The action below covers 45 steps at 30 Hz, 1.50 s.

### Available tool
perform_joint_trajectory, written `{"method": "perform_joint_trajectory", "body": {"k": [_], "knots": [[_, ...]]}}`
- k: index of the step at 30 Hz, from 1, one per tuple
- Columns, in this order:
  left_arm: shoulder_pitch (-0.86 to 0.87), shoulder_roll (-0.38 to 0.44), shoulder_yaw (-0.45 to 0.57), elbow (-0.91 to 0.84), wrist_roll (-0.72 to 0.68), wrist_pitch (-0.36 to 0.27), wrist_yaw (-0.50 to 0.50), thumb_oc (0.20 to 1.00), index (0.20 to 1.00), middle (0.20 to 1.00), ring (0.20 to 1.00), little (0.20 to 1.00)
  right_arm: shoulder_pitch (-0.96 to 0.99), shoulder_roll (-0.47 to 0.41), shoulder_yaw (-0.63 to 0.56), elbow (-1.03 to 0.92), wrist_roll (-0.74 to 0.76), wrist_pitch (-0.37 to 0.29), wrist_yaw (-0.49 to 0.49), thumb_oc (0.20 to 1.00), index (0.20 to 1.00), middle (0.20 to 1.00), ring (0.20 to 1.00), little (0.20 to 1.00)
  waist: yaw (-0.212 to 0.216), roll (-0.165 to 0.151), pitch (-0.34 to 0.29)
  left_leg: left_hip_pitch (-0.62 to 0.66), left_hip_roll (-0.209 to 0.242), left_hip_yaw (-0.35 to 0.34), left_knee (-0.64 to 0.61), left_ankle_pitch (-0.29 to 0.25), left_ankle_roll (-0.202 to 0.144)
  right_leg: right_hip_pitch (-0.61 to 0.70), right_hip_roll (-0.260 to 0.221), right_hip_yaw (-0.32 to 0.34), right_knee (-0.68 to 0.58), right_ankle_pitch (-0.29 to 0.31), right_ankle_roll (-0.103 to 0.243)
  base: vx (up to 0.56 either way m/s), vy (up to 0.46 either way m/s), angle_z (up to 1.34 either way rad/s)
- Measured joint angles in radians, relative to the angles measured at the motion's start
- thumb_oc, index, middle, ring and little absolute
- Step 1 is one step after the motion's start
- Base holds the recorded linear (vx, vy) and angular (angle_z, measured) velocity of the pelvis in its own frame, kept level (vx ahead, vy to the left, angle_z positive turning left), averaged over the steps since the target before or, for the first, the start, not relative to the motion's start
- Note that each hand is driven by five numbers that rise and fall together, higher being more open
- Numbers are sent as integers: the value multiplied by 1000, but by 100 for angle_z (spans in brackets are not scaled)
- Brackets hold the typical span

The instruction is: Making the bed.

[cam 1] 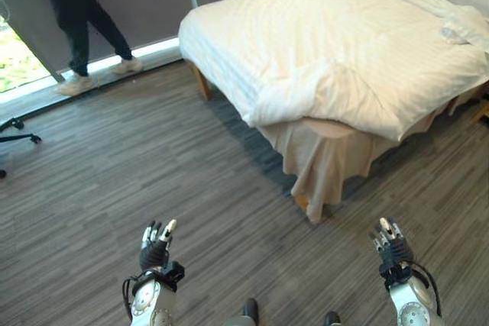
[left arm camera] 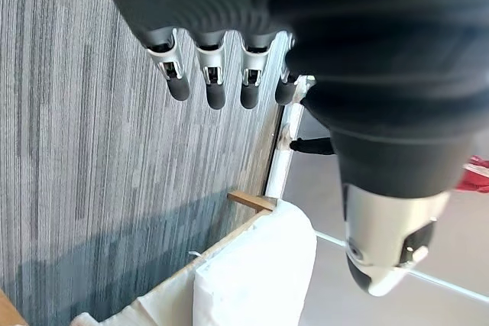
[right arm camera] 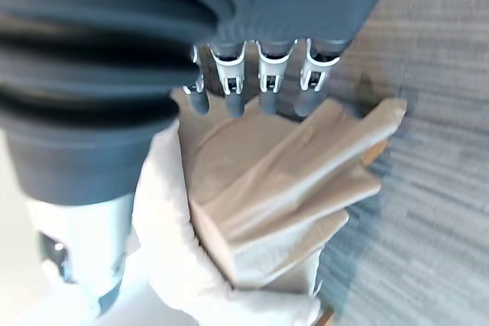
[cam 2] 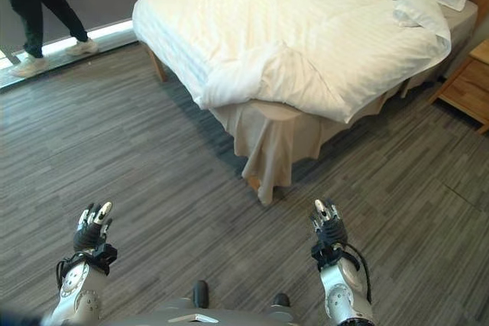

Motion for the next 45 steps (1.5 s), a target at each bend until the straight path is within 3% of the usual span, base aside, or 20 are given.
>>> {"method": "perform_joint_trajectory", "body": {"k": [2, 6, 8, 10, 12, 13, 14, 15, 17, 19, 22, 23, 24, 26, 27, 29, 30, 33, 39, 45], "knots": [[-2, 15, 24, 8, 4, -3, 13, 1000, 1000, 1000, 1000, 1000, -24, 18, 76, -11, 3, -1, 18, 1000, 1000, 1000, 1000, 1000, 6, 0, 19, 29, -30, 71, -17, -19, 14, -350, -80, 92, 540, 32, 21, 540, 94, -69], [-18, 66, 30, -44, 17, -3, 25, 1000, 1000, 1000, 1000, 1000, 101, 50, 45, -11, 3, 20, 28, 1000, 1000, 1000, 1000, 1000, -72, -67, 21, 11, -19, 36, 1, -47, -17, -402, 20, 38, 163, -78, 13, 558, -91, 45], [17, 94, 47, -55, 69, -9, 28, 1000, 1000, 1000, 1000, 1000, 126, 56, 22, 3, 3, 20, 27, 1000, 1000, 1000, 1000, 1000, -67, -126, 10, 17, -46, 40, 51, -94, -6, -368, 33, 4, 15, -69, 20, 517, -156, 21], [12, 86, 84, -32, 86, -1, 39, 1000, 1000, 1000, 1000, 1000, 121, 55, -6, 2, 3, 20, 25, 1000, 1000, 1000, 1000, 1000, -69, -128, 8, 18, -47, 44, 96, -138, -16, -340, 34, -73, -52, -64, 3, 528, -268, 11], [15, 42, 61, -57, 89, -13, 48, 1000, 1000, 1000, 1000, 1000, 108, -5, -17, 9, 3, 20, 27, 1000, 1000, 1000, 1000, 1000, -68, -16, -12, 30, 61, 9, 136, -182, -78, -302, 105, -125, 134, -88, -98, 376, -333, 49], [16, 52, 55, -61, 88, -17, 47, 1000, 1000, 1000, 1000, 1000, 87, 3, -12, 48, 7, 19, 25, 1000, 1000, 1000, 1000, 1000, -75, -24, -9, -6, 76, 7, 273, -178, -104, -254, 117, -144, 151, -117, -141, 154, -302, 42], [25, 80, 54, -58, 84, -19, 48, 1000, 1000, 1000, 1000, 1000, 67, 25, -6, 56, 15, 17, 25, 1000, 1000, 1000, 1000, 1000, -58, -90, -41, -115, 79, 19, 523, -159, -132, -152, 107, -153, 50, -105, -163, 277, -373, 37], [2, 60, 71, -51, 69, -17, 54, 1000, 1000, 1000, 1000, 1000, 40, 12, -14, 61, 30, 10, 26, 1000, 1000, 1000, 1000, 1000, -46, -78, -34, -219, 117, -15, 737, -137, -141, -122, 133, -159, 17, -115, -228, 283, -246, -13], [11, 59, 56, -56, 68, -24, 46, 1000, 1000, 1000, 1000, 1000, -49, -20, 7, 67, 54, -3, 25, 1000, 1000, 1000, 1000, 1000, 14, -79, -13, -348, 135, -82, 904, -89, -116, -82, 185, -98, -20, -129, -269, 355, -115, -67], [-7, 56, 62, -56, 67, -23, 46, 1000, 1000, 1000, 1000, 1000, -92, -36, 27, 66, 53, 1, 24, 1000, 1000, 1000, 1000, 1000, 37, -104, 30, -395, 116, -99, 825, -87, -110, 9, 194, -74, -92, -122, -257, 405, 28, -45], [14, 57, 72, -42, 67, -22, 46, 1000, 1000, 1000, 1000, 1000, -85, -19, 31, 46, 54, -2, 28, 1000, 1000, 1000, 1000, 1000, 59, -111, 42, -350, 154, -24, 281, -42, -96, 173, 258, -29, -219, -131, -201, 455, 189, -61], [12, 60, 72, -42, 67, -22, 44, 1000, 1000, 1000, 1000, 1000, -73, -22, 35, 44, 53, -2, 28, 1000, 1000, 1000, 1000, 1000, 56, -100, 42, -342, 113, -57, 158, -28, -90, 203, 268, -8, -236, -146, -178, 464, 160, -73], [12, 62, 73, -36, 67, -22, 35, 1000, 1000, 1000, 1000, 1000, -55, -35, 41, 45, 50, 2, 32, 1000, 1000, 1000, 1000, 1000, 54, -101, 41, -286, 27, -178, 1, -18, -77, 229, 252, 24, -246, -163, -153, 293, 101, -85], [28, 52, 79, -35, 67, -23, 25, 1000, 1000, 1000, 1000, 1000, 11, -45, 24, 31, 41, 9, 51, 1000, 1000, 1000, 1000, 1000, 63, -40, 25, -205, -20, -195, 38, 68, 37, 308, 284, 69, -245, -179, -129, 302, 185, -106], [29, 71, 83, -31, 67, -23, 24, 1000, 1000, 1000, 1000, 1000, 40, -24, 25, 38, 40, 9, 54, 1000, 1000, 1000, 1000, 1000, 64, -48, 16, -167, -19, -202, 33, 159, -9, 330, 281, 65, -213, -205, -112, 256, 200, -68], [23, 78, 76, -67, 67, -25, 19, 1000, 1000, 1000, 1000, 1000, 85, 5, -13, 45, 39, 9, 57, 1000, 1000, 1000, 1000, 1000, 9, -20, -6, -101, 4, -207, -34, 136, 27, 211, 254, 50, -12, -281, -118, 164, 154, -41], [-3, 84, 79, -81, 67, -26, 19, 1000, 1000, 1000, 1000, 1000, 87, 8, -31, 45, 40, 8, 56, 1000, 1000, 1000, 1000, 1000, -3, -21, -7, -105, -3, -192, -33, 130, 26, 166, 223, 52, -84, -279, -110, 131, 162, -25], [-58, 166, 98, -158, 73, -28, 22, 1000, 1000, 1000, 1000, 1000, 90, 24, 10, 41, 39, 21, 66, 1000, 1000, 1000, 1000, 1000, -28, -47, -24, -84, -66, -171, -39, 79, 7, 115, 122, 79, -250, -119, -81, 110, 170, -9], [-82, 248, 79, -313, 160, -40, 15, 1000, 1000, 1000, 1000, 1000, 87, 9, 26, 37, 38, 28, 99, 1000, 1000, 1000, 1000, 1000, -13, -36, -33, -78, -45, -168, -33, 70, -17, 119, 140, 76, -247, -115, -76, 62, 53, 6], [-361, 398, -152, -274, 392, -7, 0, 1000, 1000, 1000, 1000, 1000, 83, 7, 40, 40, 0, 53, 120, 1000, 1000, 1000, 1000, 1000, -41, -56, -40, -85, -36, -136, -39, 59, -33, 101, 145, 111, -247, -117, -79, 46, 19, -19]]}}
